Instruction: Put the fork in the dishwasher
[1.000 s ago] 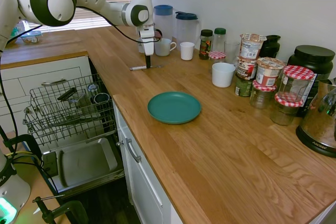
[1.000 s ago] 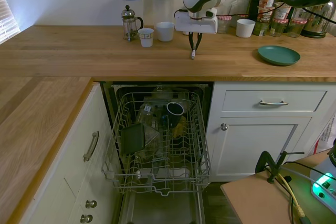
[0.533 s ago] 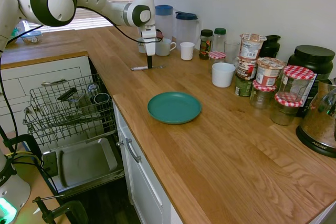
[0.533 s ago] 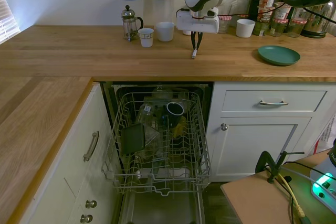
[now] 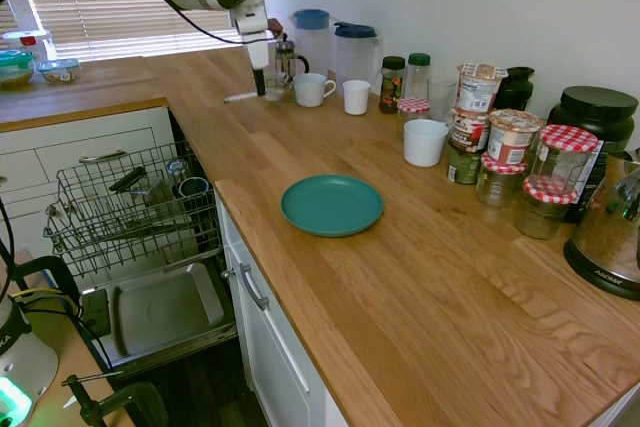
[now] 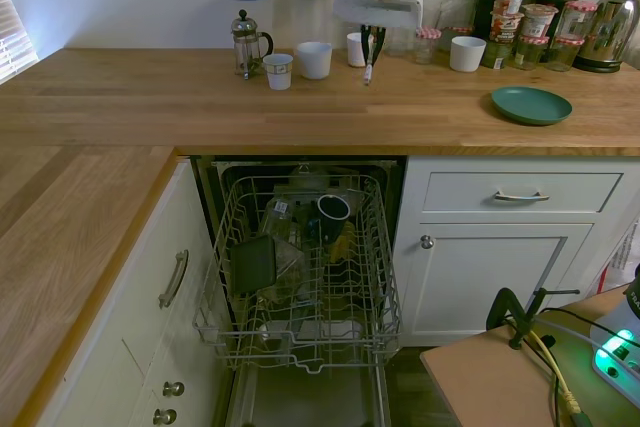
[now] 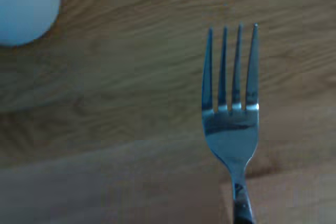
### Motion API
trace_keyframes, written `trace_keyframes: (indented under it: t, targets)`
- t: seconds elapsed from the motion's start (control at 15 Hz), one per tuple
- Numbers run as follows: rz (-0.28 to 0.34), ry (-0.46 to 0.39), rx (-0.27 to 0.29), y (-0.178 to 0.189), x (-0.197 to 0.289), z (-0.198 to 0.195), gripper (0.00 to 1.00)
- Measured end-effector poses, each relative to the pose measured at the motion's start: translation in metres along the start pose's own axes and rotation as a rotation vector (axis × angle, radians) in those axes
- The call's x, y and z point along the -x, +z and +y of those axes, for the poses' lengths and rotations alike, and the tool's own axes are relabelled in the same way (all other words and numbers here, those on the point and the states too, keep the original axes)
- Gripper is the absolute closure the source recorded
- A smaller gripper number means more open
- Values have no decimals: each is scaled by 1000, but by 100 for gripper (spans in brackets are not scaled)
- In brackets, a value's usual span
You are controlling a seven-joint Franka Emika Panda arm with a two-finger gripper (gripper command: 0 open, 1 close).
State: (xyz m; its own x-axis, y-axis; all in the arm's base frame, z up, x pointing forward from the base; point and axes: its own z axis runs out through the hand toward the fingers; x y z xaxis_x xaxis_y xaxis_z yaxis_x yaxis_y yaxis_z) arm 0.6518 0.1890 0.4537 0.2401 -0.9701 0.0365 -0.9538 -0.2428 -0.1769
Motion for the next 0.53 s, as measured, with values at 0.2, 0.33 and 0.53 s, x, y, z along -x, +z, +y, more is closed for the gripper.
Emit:
trace_keyframes:
  t: [0.2,0.33,0.53]
  targets:
    - [-26,-64,-6,-27,54,43,100]
    - [-38,-111,-3,-31,89,75,100]
    - [-48,-148,3,-16,137,131,100]
